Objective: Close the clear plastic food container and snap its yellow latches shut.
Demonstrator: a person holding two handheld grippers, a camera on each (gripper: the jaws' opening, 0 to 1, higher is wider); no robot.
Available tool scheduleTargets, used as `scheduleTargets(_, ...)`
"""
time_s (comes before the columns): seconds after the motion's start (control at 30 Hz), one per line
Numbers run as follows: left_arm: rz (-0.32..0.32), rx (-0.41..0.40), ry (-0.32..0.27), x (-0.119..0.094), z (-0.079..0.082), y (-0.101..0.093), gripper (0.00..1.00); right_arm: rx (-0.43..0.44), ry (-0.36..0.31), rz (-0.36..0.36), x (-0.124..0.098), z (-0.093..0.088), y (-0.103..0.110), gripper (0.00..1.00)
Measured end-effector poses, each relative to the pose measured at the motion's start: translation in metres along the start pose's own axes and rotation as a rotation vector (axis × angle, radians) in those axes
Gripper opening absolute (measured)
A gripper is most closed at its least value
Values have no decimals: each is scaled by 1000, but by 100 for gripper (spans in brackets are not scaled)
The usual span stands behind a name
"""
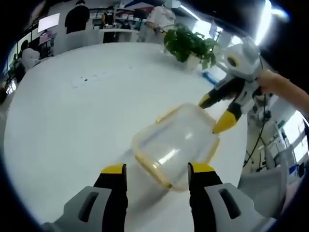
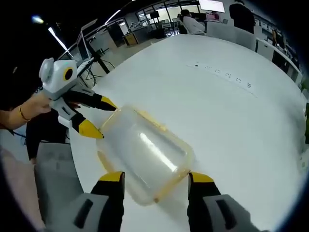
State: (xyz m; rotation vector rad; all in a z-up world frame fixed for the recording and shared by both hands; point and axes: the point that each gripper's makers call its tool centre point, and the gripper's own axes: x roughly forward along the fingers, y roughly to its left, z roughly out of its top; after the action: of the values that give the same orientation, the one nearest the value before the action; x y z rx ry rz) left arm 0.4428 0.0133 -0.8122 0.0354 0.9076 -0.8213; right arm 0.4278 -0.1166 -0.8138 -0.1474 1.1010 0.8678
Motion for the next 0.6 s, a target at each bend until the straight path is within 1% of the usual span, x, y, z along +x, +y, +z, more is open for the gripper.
scheduleTargets(0.07, 2, 11, -18, -2, 5, -1, 51, -53, 1, -29, -2, 3, -3, 52)
scheduleTargets(0.2, -4, 63, -15, -5, 8, -5, 56, -64, -17, -35, -5, 10, -2, 52)
scheduleTargets(0.3, 9, 107, -11, -8, 10, -4, 58, -91, -33, -48, -8, 15, -2, 52)
scheduleTargets(0.47, 31, 137, -6, -12, 11, 1, 58, -117, -31, -55, -10, 16, -1, 52)
scheduleTargets(0.6, 35, 173, -2, -15, 13, 0, 60, -126, -24, -44, -10, 14, 2, 53)
